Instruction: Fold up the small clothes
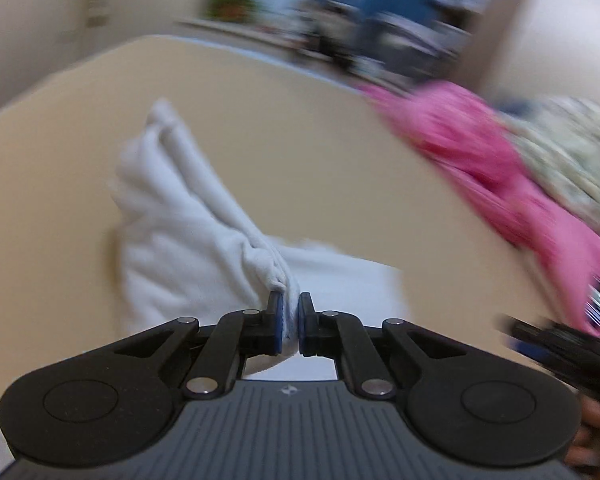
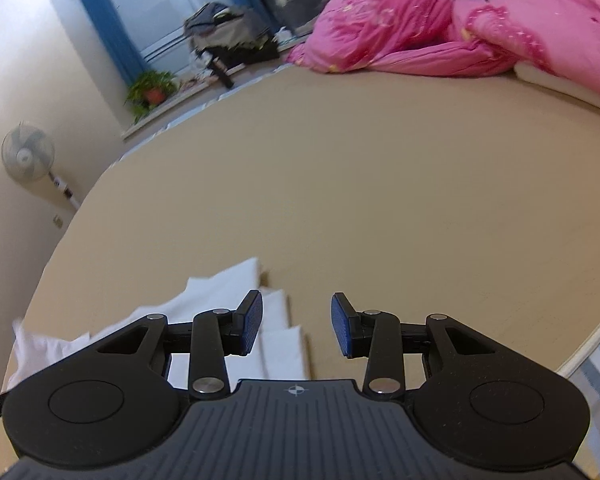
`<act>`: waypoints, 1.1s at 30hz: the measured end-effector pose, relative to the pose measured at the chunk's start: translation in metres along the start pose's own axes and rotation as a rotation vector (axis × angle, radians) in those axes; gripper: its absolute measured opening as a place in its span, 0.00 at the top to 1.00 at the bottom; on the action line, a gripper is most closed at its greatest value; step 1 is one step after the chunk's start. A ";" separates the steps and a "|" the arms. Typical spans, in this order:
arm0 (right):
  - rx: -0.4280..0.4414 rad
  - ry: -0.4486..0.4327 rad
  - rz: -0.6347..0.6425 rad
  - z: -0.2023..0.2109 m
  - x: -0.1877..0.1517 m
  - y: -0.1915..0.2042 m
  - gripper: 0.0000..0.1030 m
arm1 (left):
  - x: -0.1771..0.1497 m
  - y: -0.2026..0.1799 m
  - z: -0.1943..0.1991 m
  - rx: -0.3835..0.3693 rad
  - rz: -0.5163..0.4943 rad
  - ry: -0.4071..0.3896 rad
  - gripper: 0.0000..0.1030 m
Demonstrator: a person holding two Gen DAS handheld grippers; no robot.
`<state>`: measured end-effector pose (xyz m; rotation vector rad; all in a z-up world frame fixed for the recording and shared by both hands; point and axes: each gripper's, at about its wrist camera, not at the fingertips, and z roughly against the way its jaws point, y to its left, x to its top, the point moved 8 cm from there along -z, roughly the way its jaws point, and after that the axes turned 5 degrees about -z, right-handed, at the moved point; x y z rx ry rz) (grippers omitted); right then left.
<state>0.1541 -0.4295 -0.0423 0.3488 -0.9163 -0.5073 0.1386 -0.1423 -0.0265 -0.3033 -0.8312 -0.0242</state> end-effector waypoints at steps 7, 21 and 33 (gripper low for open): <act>0.005 0.006 -0.056 -0.005 0.008 -0.022 0.61 | -0.068 -0.143 -0.065 -0.317 -0.197 0.283 0.74; -0.005 0.433 0.037 -0.066 -0.075 -0.004 0.56 | -0.116 0.002 -0.066 -0.114 -0.320 0.356 0.83; -0.010 0.378 -0.037 -0.080 -0.071 0.004 0.43 | -0.008 0.054 -0.119 -0.158 0.124 0.230 0.22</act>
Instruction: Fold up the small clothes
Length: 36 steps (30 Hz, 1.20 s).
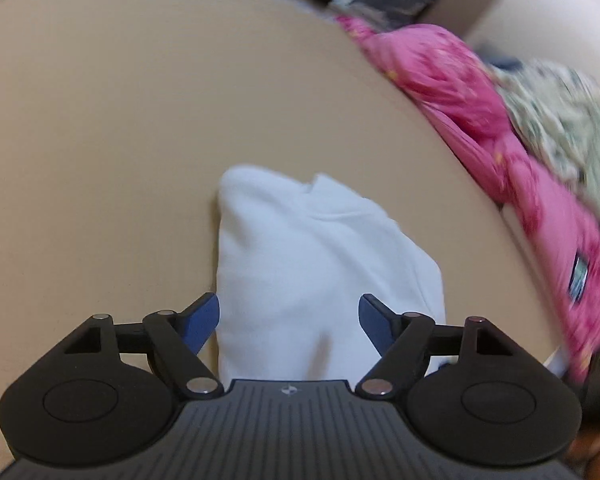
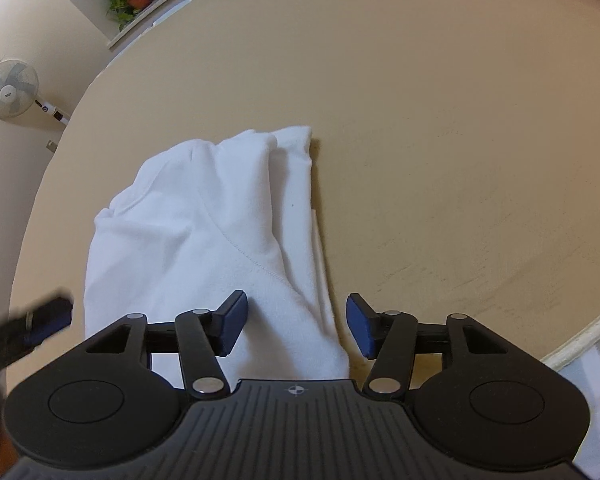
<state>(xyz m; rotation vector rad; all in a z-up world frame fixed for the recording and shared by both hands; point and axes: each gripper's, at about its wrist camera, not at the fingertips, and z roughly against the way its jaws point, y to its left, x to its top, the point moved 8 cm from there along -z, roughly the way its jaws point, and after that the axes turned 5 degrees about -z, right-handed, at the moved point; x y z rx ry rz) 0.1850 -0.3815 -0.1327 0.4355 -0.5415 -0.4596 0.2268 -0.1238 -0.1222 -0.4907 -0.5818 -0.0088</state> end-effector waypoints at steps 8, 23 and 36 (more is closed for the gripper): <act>0.023 0.024 -0.048 -0.017 -0.005 0.006 0.40 | -0.001 0.021 -0.049 -0.073 0.142 0.023 0.34; 0.332 -0.093 0.059 0.001 -0.034 0.117 0.77 | 0.053 0.051 0.100 0.003 -0.059 -0.143 0.66; 0.185 -0.037 0.238 -0.029 -0.074 0.158 0.62 | 0.009 0.153 0.202 0.162 -0.038 -0.159 0.55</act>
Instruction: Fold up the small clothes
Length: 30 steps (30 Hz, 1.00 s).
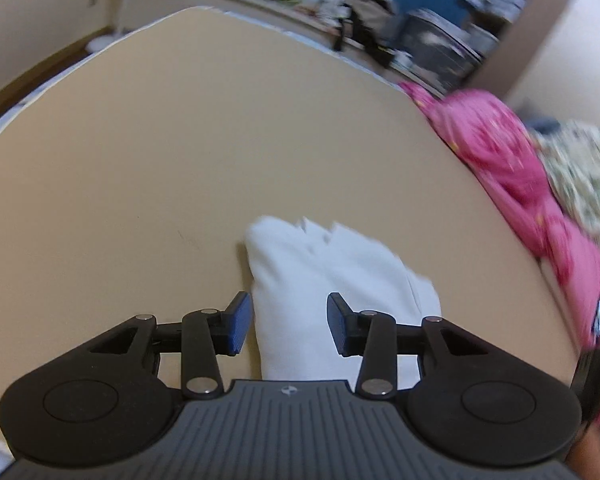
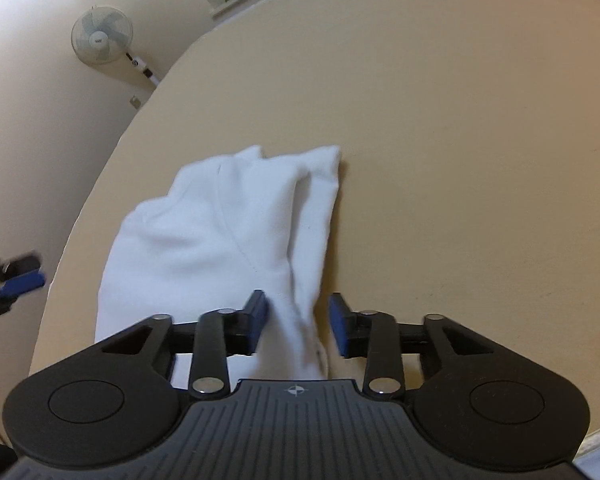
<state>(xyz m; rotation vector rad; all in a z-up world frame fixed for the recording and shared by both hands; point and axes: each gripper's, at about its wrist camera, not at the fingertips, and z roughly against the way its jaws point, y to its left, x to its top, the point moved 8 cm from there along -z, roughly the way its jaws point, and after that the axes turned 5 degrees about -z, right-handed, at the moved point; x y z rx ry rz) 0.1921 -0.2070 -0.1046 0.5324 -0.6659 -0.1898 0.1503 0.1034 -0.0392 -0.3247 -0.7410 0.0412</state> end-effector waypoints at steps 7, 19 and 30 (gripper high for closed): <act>-0.015 0.102 0.121 -0.006 -0.022 0.004 0.51 | -0.090 -0.039 -0.043 -0.025 -0.115 0.172 0.53; -0.164 0.135 0.249 0.023 -0.051 -0.023 0.46 | -0.122 -0.021 -0.054 0.074 -0.230 0.262 0.33; -0.254 -0.077 0.264 0.099 -0.071 -0.021 0.46 | -0.108 -0.030 0.018 0.282 -0.364 0.075 0.17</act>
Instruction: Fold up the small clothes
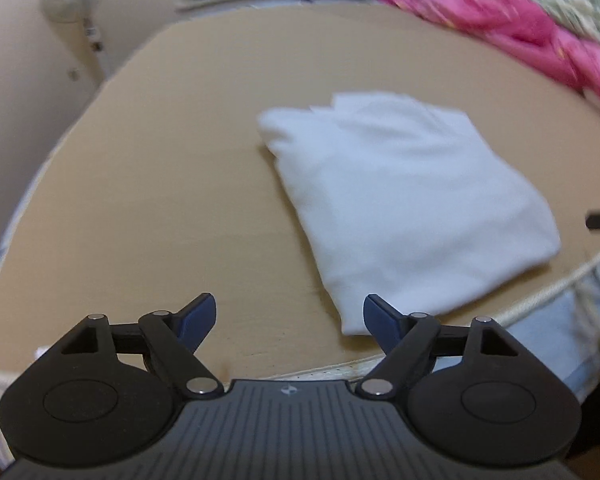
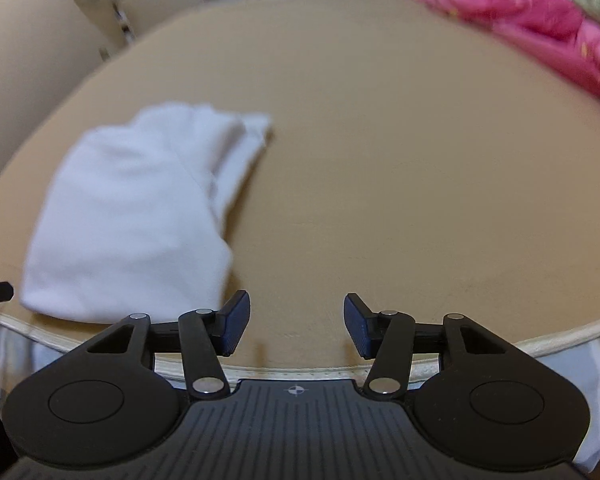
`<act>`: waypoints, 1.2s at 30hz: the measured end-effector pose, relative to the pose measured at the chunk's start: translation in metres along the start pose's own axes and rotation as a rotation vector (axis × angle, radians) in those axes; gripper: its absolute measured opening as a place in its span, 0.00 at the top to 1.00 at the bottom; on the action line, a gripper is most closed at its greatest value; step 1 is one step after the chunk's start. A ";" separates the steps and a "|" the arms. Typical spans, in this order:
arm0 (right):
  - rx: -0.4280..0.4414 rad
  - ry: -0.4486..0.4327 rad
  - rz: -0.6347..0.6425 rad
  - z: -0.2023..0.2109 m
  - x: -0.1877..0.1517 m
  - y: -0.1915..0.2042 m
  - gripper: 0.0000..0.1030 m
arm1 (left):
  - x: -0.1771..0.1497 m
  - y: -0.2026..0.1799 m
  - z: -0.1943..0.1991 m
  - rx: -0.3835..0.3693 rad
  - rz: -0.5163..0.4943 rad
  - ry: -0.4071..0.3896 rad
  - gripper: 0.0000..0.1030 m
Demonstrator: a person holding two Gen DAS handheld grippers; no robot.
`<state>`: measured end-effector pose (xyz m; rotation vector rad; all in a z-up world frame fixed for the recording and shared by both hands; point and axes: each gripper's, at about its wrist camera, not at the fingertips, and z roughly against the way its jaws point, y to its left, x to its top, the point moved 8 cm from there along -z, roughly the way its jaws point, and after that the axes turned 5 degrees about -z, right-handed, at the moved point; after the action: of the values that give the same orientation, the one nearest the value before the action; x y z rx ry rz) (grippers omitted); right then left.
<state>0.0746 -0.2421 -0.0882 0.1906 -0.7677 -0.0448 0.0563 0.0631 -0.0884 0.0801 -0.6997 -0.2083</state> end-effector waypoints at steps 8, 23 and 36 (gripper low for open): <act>0.035 -0.148 -0.002 0.073 -0.023 0.029 0.29 | -0.016 -0.029 0.082 0.078 0.158 -0.095 0.00; 0.078 -0.167 0.124 0.078 -0.054 0.088 0.28 | -0.053 -0.068 0.100 0.050 0.234 -0.147 0.00; 0.100 -0.200 0.146 0.078 -0.057 0.101 0.25 | -0.049 -0.069 0.100 0.046 0.196 -0.195 0.00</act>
<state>-0.0237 -0.1484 -0.0530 0.2264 -0.9820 0.1149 -0.0559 0.0055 -0.0526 0.0344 -0.9009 -0.0113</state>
